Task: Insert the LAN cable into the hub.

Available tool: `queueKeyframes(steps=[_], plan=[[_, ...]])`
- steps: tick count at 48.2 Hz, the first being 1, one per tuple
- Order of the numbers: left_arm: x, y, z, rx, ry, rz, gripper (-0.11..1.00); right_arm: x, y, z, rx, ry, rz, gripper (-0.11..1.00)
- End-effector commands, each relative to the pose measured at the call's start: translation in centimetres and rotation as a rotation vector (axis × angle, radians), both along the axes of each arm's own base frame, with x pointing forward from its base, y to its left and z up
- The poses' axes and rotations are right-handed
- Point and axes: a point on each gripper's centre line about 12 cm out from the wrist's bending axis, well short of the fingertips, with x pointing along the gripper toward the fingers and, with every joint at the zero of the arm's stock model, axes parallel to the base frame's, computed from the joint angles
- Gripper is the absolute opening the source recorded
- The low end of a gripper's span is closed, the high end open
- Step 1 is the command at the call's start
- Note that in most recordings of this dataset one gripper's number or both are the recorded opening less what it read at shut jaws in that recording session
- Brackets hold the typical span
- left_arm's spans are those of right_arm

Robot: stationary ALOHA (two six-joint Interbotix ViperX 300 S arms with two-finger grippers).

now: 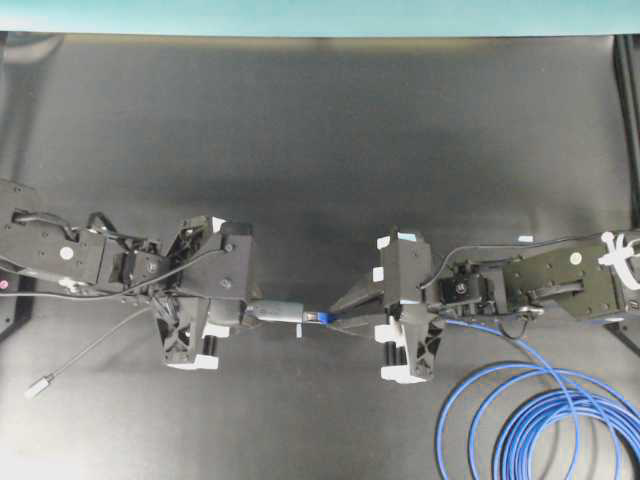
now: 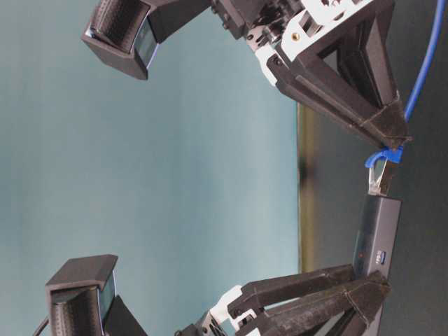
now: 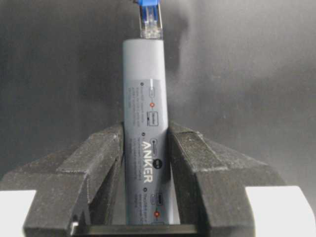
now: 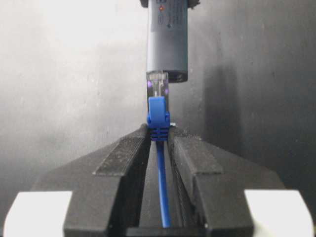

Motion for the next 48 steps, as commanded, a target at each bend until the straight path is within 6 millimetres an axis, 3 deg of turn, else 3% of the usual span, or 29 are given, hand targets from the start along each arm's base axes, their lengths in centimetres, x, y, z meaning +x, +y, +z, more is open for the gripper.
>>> queueKeyframes(steps=[1, 48], plan=[[0.6, -0.2, 1.0, 0.001, -0.034, -0.006, 0.28, 0.6, -0.3, 0.9, -0.001, -0.032, -0.009, 0.13], [2.2, 0.1, 0.9, 0.036, 0.062, -0.012, 0.28, 1.2, 0.2, 0.7, -0.018, 0.037, 0.017, 0.13]])
